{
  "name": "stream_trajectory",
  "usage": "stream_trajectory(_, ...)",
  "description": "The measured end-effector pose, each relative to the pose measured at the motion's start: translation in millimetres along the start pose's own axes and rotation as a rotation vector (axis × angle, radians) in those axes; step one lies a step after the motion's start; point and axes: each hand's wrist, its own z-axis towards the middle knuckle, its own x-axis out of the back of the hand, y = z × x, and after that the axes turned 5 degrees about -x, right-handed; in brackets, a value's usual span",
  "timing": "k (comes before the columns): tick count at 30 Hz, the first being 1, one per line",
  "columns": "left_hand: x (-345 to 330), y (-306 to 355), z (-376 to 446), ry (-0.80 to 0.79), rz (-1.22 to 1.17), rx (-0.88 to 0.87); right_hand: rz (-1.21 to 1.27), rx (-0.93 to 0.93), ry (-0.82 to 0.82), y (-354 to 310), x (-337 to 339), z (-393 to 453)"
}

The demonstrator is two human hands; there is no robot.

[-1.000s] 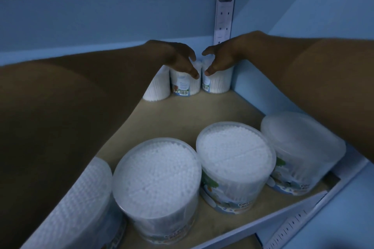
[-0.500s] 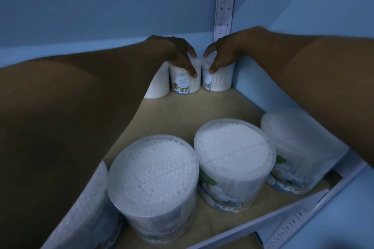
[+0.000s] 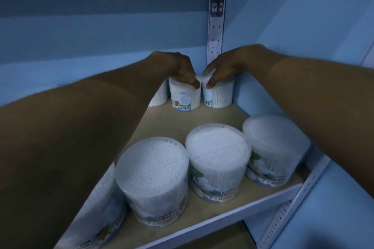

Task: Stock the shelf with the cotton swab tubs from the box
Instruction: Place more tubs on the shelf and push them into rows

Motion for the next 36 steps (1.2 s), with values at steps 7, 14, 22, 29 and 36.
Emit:
stream_trajectory(7,4.8,14.6,-30.5,-0.001,-0.081,0.002,0.029,-0.008,0.007,0.7,-3.6,-32.6)
stream_trajectory(14,4.1,22.0,-56.4,-0.018,-0.187,0.001,0.097,0.018,0.000,1.6,-10.3,-63.6)
stream_trajectory(22,6.2,26.4,-73.4,-0.022,-0.244,0.000,0.186,0.051,-0.056,8.8,-6.5,-81.2)
stream_trajectory(29,8.3,19.0,-71.5,-0.088,-0.318,-0.033,0.210,0.030,0.100,16.6,3.4,-83.8)
stream_trajectory(36,6.7,15.7,-70.4,-0.111,-0.369,-0.049,0.187,0.050,0.079,17.5,-7.0,-80.7)
